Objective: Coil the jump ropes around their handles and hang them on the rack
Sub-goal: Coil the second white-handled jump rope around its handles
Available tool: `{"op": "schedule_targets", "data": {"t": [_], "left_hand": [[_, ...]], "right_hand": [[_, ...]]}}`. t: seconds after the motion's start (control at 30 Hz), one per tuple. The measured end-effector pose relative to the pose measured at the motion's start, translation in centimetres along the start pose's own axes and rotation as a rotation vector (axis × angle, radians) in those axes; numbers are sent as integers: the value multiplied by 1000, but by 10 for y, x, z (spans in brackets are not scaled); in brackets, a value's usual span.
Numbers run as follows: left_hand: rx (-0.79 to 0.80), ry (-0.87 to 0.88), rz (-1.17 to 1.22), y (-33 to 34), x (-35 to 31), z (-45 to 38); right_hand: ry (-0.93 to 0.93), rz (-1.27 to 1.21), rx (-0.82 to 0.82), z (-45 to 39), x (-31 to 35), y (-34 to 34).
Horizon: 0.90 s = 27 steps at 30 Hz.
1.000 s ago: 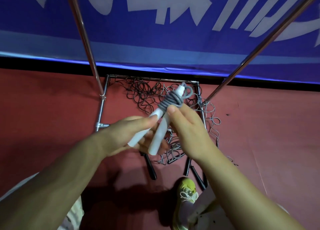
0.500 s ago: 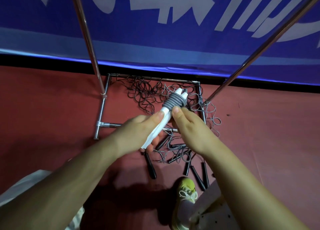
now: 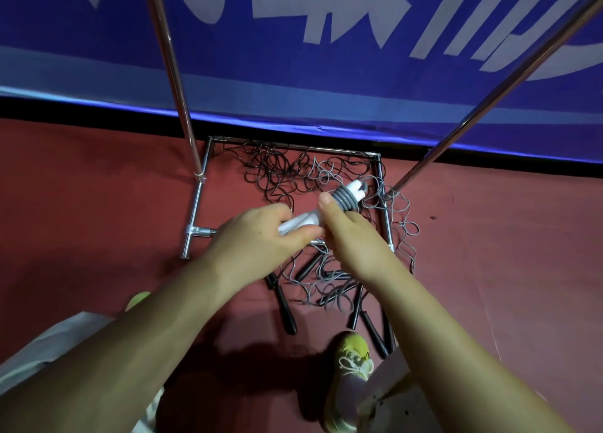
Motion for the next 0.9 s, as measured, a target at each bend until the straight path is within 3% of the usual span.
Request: {"op": "schedule_targets", "data": {"t": [0.07, 0.13, 0.23, 0.3, 0.37, 0.43, 0.57, 0.67, 0.77, 0.9], "left_hand": [[51, -7, 52, 3, 1, -1], [210, -42, 264, 9, 0, 0], [685, -248, 1021, 42, -6, 19], [1047, -266, 1373, 58, -21, 37], [1203, -256, 1611, 62, -32, 44], [1219, -259, 1599, 62, -38, 45], [806, -348, 1380, 50, -28, 31], [693, -289, 1199, 44, -22, 26], [668, -262, 1203, 40, -18, 24], [878, -128, 1429, 33, -30, 30]], "right_hand": [[-13, -42, -39, -2, -1, -1], [-84, -149, -28, -2, 4, 3], [-171, -393, 32, 1, 8, 6], [-198, -463, 85, 6, 11, 6], [-249, -417, 174, 10, 14, 9], [-270, -299, 149, 6, 11, 5], [-294, 28, 43, 1, 2, -8], [-326, 136, 1, 5, 3, -10], [-219, -220, 100, -3, 1, -2], [-99, -768, 396, -1, 8, 3]]}}
Point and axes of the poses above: each hand's wrist, its own z-axis away from the middle knuckle, its own y-axis out of the palm, x = y × z, the point moved 7 cm from there along -z, towards the middle knuckle, and after that the axes turned 3 degrees about z, right-handed, at the moved point
